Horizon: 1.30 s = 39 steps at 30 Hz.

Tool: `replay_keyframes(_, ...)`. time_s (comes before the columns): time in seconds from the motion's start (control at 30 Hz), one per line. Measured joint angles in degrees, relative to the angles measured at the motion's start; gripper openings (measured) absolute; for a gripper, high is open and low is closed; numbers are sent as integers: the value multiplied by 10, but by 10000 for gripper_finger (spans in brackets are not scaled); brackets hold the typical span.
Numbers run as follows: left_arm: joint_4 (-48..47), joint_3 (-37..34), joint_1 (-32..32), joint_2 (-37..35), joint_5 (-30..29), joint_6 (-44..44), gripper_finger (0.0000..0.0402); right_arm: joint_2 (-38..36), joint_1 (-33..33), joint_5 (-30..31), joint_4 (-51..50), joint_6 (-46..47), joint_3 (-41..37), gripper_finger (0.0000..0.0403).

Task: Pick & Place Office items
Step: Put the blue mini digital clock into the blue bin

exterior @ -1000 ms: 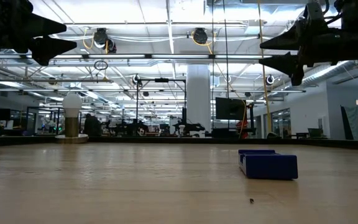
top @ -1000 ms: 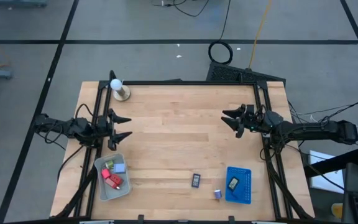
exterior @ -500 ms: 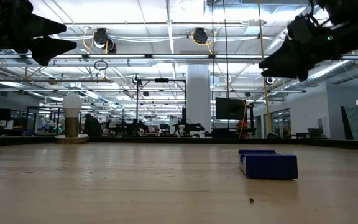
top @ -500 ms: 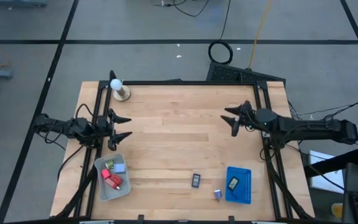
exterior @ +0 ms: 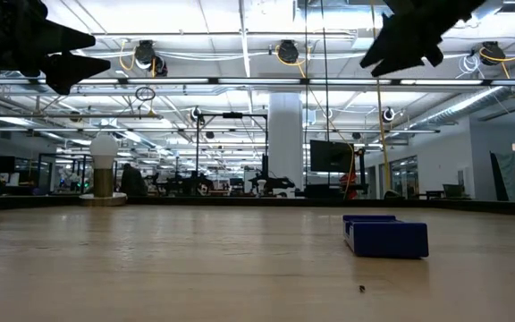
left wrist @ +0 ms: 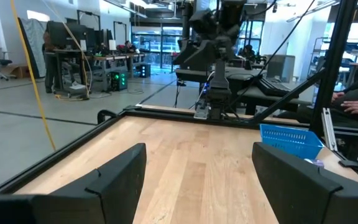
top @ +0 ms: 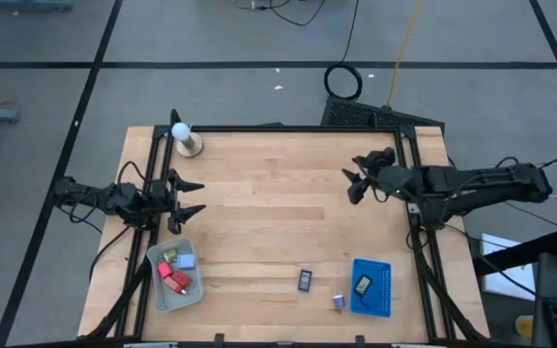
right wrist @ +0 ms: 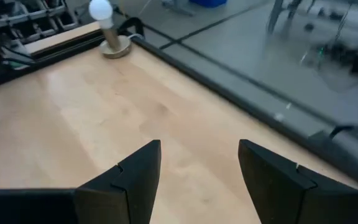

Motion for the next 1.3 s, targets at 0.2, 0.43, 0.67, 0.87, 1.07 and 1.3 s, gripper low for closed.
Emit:
replay_keyframes(0.2, 0, 0, 0, 0, 0, 0, 294, 104, 23, -28, -109, 172, 109, 210)
replay_keyframes(0.43, 0, 0, 0, 0, 0, 0, 294, 210, 57, -72, -153, 291, 226, 210)
replay_keyframes(0.67, 0, 0, 0, 0, 0, 0, 294, 310, 89, -73, -239, 446, 325, 210)
replay_keyframes(0.87, 0, 0, 0, 0, 0, 0, 294, 386, 127, -78, -213, 506, 385, 210)
replay_keyframes(1.07, 0, 0, 0, 0, 0, 0, 294, 458, 155, -75, -148, 443, 439, 210)
replay_keyframes(1.3, 0, 0, 0, 0, -1, 0, 294, 523, 172, -83, -199, 434, 515, 210)
